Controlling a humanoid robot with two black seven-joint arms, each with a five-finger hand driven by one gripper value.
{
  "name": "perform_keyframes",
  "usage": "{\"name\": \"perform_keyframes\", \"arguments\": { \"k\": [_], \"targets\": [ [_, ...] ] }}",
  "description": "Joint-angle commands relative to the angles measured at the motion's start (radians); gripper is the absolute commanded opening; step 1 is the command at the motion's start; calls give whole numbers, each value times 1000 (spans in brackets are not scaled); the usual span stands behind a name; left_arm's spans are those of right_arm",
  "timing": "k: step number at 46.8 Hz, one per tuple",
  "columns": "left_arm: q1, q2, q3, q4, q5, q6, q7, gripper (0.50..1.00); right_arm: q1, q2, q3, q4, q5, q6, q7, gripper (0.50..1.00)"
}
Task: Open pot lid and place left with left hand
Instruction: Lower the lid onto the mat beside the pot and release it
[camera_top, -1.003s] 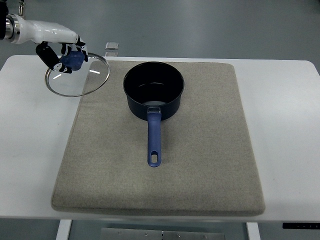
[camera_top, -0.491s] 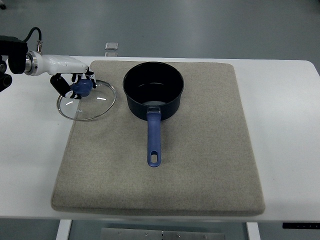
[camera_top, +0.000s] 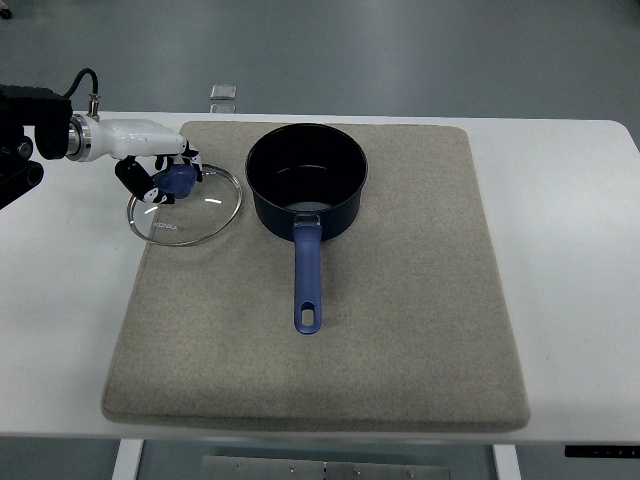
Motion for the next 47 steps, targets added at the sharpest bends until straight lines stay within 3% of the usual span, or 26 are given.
{"name": "perform_keyframes", "arguments": {
  "k": [1, 14, 19, 24, 32, 38, 47],
  "targets": [
    [0, 0, -4, 1, -9, 0, 0, 500, 0, 0, 0, 0, 0, 0, 0, 917],
    [2, 1, -5, 2, -12, 0, 1, 501, 0, 0, 0, 0, 1, 0, 0, 917],
    [2, 1, -7, 2, -14, 1, 0, 627, 0, 0, 0, 0, 0, 0, 0, 917],
    [2, 1, -5, 2, -31, 23, 0, 675, 0, 0, 0, 0, 0, 0, 0, 917],
    [12, 3, -2, 2, -72, 92, 0, 880, 0, 0, 0, 0, 0, 0, 0, 917],
    [14, 5, -2, 2, -92, 100, 0, 953, 0, 0, 0, 0, 0, 0, 0, 917],
    [12, 3, -5, 2, -127, 100, 1, 983, 0, 0, 0, 0, 0, 0, 0, 917]
  ]
}}
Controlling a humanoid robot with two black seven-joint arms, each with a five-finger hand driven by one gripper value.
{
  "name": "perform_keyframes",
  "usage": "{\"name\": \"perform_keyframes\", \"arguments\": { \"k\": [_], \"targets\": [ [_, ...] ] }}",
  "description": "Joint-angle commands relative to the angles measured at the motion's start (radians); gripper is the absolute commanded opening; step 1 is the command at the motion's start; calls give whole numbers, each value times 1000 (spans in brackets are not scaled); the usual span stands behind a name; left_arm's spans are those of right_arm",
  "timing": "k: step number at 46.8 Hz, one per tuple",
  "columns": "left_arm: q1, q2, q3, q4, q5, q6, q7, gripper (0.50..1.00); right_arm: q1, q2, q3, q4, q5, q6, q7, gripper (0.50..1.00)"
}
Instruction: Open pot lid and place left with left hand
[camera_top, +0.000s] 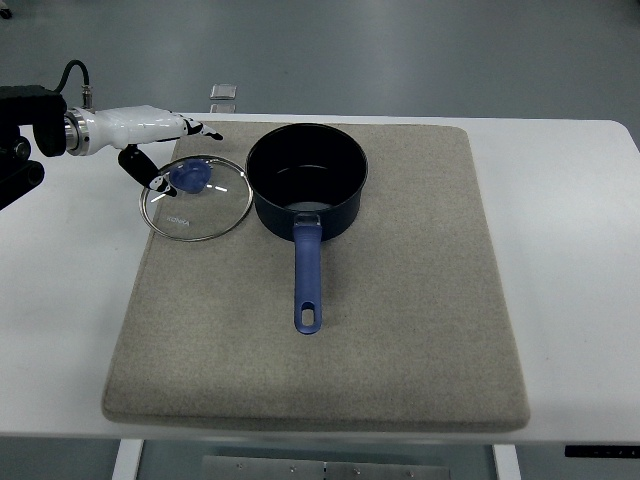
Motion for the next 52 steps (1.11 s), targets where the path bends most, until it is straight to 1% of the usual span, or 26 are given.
{"name": "perform_keyframes", "arguments": {
  "k": [1, 6, 12, 20, 26, 35, 43, 48, 52],
  "targets": [
    [-1, -2, -3, 0, -36, 0, 0, 988, 0, 0, 0, 0, 0, 0, 0, 917],
    [-1, -2, -4, 0, -178, 0, 0, 990, 0, 0, 0, 0, 1, 0, 0, 917],
    [0, 0, -3, 3, -442, 2, 0, 990, 0, 0, 0, 0, 0, 0, 0, 917],
    [19, -5, -3, 37, -798, 5, -1, 990, 0, 0, 0, 0, 0, 0, 0, 917],
    [23, -6, -3, 57, -1019, 3, -1, 992, 0, 0, 0, 0, 0, 0, 0, 917],
    [71, -46, -1, 78, -1333, -15, 2, 990, 0, 0, 0, 0, 0, 0, 0, 917],
    [88, -64, -1, 115, -1404, -43, 3, 990, 0, 0, 0, 0, 0, 0, 0, 917],
    [95, -86, -3, 156, -1407, -100, 8, 990, 0, 0, 0, 0, 0, 0, 0, 917],
    [97, -95, -6, 182, -1409, -144, 42, 990, 0, 0, 0, 0, 0, 0, 0, 917]
  ]
}}
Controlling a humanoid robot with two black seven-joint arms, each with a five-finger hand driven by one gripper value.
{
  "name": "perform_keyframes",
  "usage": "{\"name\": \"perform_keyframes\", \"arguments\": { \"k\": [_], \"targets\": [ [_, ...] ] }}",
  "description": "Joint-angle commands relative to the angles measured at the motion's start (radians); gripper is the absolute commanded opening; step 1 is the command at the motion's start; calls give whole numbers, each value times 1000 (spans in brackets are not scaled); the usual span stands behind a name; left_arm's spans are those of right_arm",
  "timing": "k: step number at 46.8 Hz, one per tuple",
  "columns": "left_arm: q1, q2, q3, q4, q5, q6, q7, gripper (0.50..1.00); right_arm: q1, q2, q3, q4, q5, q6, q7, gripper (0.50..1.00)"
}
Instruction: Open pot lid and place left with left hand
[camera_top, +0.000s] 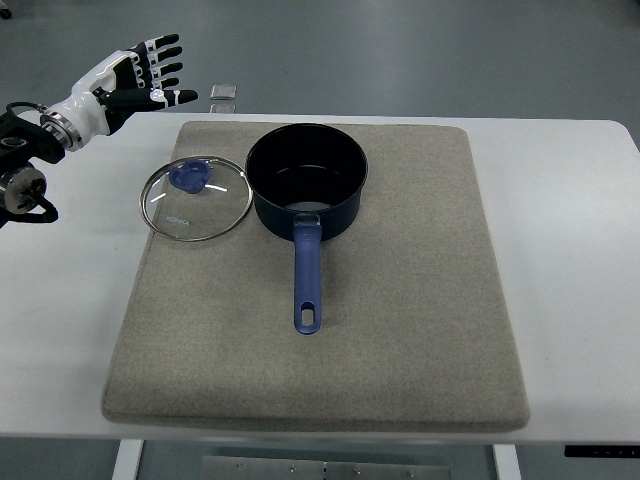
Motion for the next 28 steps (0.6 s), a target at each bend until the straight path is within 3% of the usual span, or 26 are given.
{"name": "perform_keyframes", "arguments": {
  "k": [1, 13, 28],
  "targets": [
    [2, -10, -6, 22, -3, -42, 38, 990, 0, 0, 0, 0, 1, 0, 0, 917],
    [26, -12, -158, 86, -94, -172, 211, 990, 0, 0, 0, 0, 0, 0, 0, 917],
    [46, -12, -244, 91, -396, -312, 457, 990, 0, 0, 0, 0, 0, 0, 0, 917]
  ]
}}
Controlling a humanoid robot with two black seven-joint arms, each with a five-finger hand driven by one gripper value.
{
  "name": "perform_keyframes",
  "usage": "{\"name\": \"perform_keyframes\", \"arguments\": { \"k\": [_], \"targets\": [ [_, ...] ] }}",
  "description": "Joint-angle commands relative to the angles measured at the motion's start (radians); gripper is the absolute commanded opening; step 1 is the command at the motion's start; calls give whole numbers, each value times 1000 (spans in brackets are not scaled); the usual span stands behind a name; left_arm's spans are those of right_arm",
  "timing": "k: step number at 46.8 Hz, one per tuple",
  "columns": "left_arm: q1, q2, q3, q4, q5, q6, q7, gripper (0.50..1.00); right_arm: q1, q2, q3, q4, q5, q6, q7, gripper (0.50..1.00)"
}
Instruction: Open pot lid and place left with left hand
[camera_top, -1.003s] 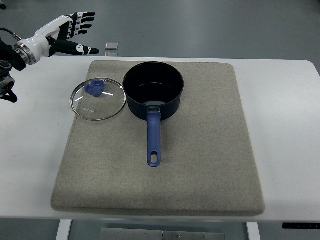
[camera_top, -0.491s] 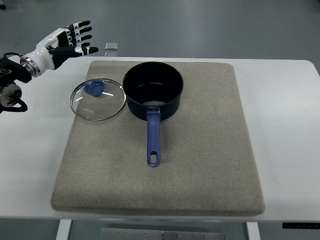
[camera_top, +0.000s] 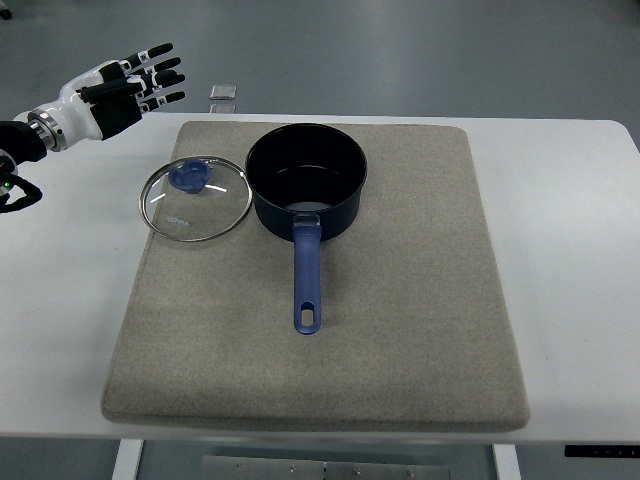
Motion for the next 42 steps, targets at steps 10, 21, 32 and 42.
{"name": "perform_keyframes", "arguments": {
  "k": [10, 21, 32, 42],
  "targets": [
    [33, -12, -84, 39, -169, -46, 79, 990, 0, 0, 0, 0, 0, 0, 0, 917],
    [60, -46, -119, 82, -188, -46, 119, 990, 0, 0, 0, 0, 0, 0, 0, 917],
    [63, -51, -150, 82, -194, -46, 136, 990, 0, 0, 0, 0, 0, 0, 0, 917],
    [77, -51, -150, 83, -191, -46, 131, 990, 0, 0, 0, 0, 0, 0, 0, 917]
  ]
}}
